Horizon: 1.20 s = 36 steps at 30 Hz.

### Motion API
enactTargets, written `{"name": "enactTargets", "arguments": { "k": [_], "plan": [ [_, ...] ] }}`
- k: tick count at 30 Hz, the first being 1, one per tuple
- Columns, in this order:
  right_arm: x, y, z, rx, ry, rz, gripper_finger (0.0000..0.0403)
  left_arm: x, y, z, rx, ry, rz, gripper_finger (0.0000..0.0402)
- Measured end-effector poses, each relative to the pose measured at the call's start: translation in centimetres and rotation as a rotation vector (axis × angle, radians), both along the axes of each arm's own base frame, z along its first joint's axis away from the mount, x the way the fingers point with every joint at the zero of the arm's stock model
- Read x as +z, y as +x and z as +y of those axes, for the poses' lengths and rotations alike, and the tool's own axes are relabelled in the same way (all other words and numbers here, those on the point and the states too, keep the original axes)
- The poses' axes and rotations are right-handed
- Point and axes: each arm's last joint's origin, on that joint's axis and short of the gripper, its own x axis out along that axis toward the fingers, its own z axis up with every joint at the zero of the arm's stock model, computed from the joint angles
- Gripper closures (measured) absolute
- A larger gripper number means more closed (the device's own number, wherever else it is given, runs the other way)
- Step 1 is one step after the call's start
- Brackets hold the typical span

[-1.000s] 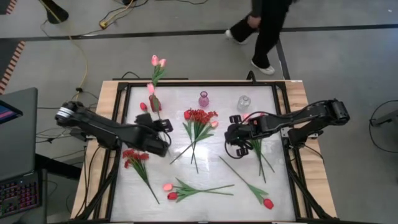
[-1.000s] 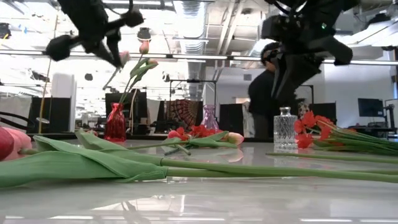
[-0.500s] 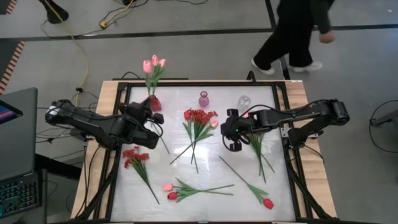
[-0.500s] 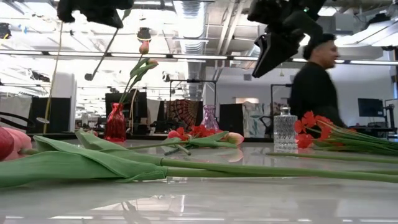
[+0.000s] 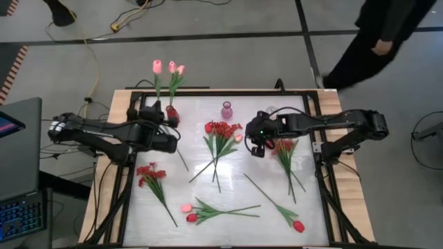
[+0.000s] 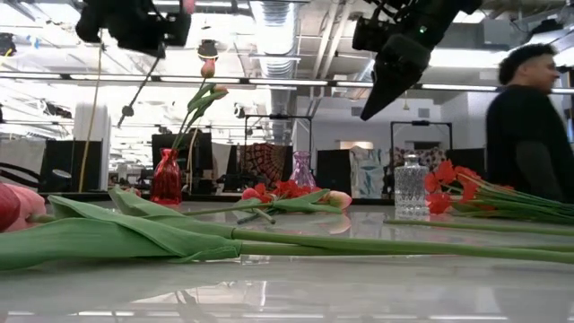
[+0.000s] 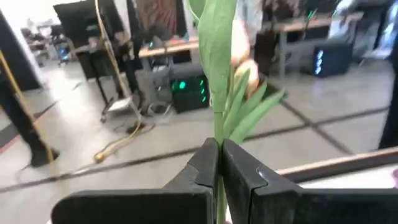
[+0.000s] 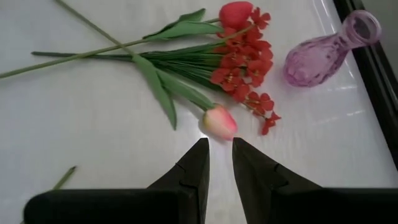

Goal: Sort flowers into vase by color
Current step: Put the pink tulip into the red vase

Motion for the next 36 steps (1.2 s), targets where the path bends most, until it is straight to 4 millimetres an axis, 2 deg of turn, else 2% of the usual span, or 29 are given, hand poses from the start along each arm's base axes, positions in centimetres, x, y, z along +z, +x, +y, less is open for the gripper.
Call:
{"name": "enactTargets", "arguments": {
  "k": [3, 6, 10, 15, 18, 21, 23, 29, 36],
  "plan": [
    [0.0, 0.0, -0.4, -0.013, 0.000, 0.000, 0.0306, 0.1, 1.2, 0.6, -0.026, -0.070, 0.048, 0.0401],
    [0.0, -0.1, -0.8, -0.028, 0.000, 0.000, 0.0306, 0.6, 3.0, 1.0, -0.172, -0.170, 0.106, 0.0401],
    [0.0, -0.2, -1.4, -0.045, -0.004, 0.001, 0.0306, 2.4, 5.0, 0.9, -0.364, -0.120, 0.116, 0.0401],
    [0.0, -0.3, -2.1, -0.068, -0.005, 0.001, 0.0306, 4.6, 5.7, 2.3, -0.609, -0.038, 0.092, 0.0401],
    [0.0, -0.3, -2.3, -0.073, -0.006, -0.003, 0.0306, 4.3, 5.1, 3.9, -0.658, 0.023, 0.039, 0.0401],
    [0.1, -0.2, -2.3, -0.076, -0.005, -0.014, 0.0306, 3.2, 3.4, 5.5, -0.673, 0.087, -0.030, 0.0401],
    [0.1, -0.2, -2.3, -0.077, -0.005, -0.014, 0.0306, 2.1, 2.0, 6.1, -0.643, 0.123, -0.017, 0.0401],
    [0.1, -0.2, -2.3, -0.078, -0.004, -0.016, 0.0306, 0.7, -1.2, 6.9, -0.599, 0.227, -0.053, 0.0401],
    [0.4, 0.1, -2.3, -0.086, -0.004, -0.062, 0.0306, -1.4, -2.4, 8.3, -0.564, 0.235, 0.001, 0.0401]
  ]
}}
